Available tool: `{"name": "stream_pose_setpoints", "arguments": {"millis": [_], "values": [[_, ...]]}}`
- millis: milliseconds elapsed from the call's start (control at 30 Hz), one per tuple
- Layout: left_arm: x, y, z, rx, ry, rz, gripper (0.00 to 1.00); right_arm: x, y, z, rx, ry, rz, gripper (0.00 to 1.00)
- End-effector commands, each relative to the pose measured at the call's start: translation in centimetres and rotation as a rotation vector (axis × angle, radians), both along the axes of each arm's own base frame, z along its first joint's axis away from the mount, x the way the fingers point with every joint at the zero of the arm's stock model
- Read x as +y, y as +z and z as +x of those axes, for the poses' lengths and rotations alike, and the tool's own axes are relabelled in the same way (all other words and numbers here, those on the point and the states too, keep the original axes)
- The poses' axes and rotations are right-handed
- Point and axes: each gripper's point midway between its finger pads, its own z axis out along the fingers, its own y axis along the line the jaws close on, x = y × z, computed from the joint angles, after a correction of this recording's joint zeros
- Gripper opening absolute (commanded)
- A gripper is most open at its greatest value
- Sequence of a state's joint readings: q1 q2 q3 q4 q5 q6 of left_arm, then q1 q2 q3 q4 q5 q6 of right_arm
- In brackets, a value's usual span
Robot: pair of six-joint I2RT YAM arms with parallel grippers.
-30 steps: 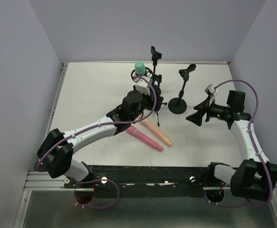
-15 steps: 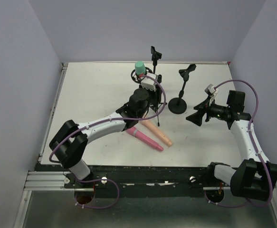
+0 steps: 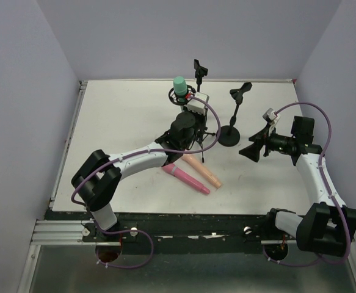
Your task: Attach the microphones to the stand
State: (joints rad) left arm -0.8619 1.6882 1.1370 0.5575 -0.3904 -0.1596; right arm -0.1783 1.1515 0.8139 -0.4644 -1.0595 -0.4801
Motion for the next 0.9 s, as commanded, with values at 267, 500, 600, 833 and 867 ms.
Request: {"name": "stream_pose_setpoints", "arguments": {"millis": [267, 500, 600, 833, 867], "values": [[1.0, 11.6, -0.5, -0.240, -0.117, -0.075, 0.00, 0.1, 0.1, 0.0, -0.006, 0.016, 0.000, 1.00], [4.8, 15.8, -1.6, -0.275, -0.152, -0.111, 0.00, 0.1, 0.0, 0.0, -0.009, 0.020, -0.008, 1.00], [8.2, 16.3, -1.1, -0.269, -0.132, -0.110, 0.00, 0.1, -0.1, 0.0, -0.007, 0.023, -0.008, 1.00], [18.5, 15.9, 2.0, -0.265, 0.066, -0.072, 0.00, 0.3, -0.1, -0.2, -0.004, 0.036, 0.003, 1.00], [19.8, 15.7, 2.7, -0.266, 0.093, -0.071, 0.00, 0.3, -0.1, -0.3, -0.003, 0.036, 0.004, 1.00]]}}
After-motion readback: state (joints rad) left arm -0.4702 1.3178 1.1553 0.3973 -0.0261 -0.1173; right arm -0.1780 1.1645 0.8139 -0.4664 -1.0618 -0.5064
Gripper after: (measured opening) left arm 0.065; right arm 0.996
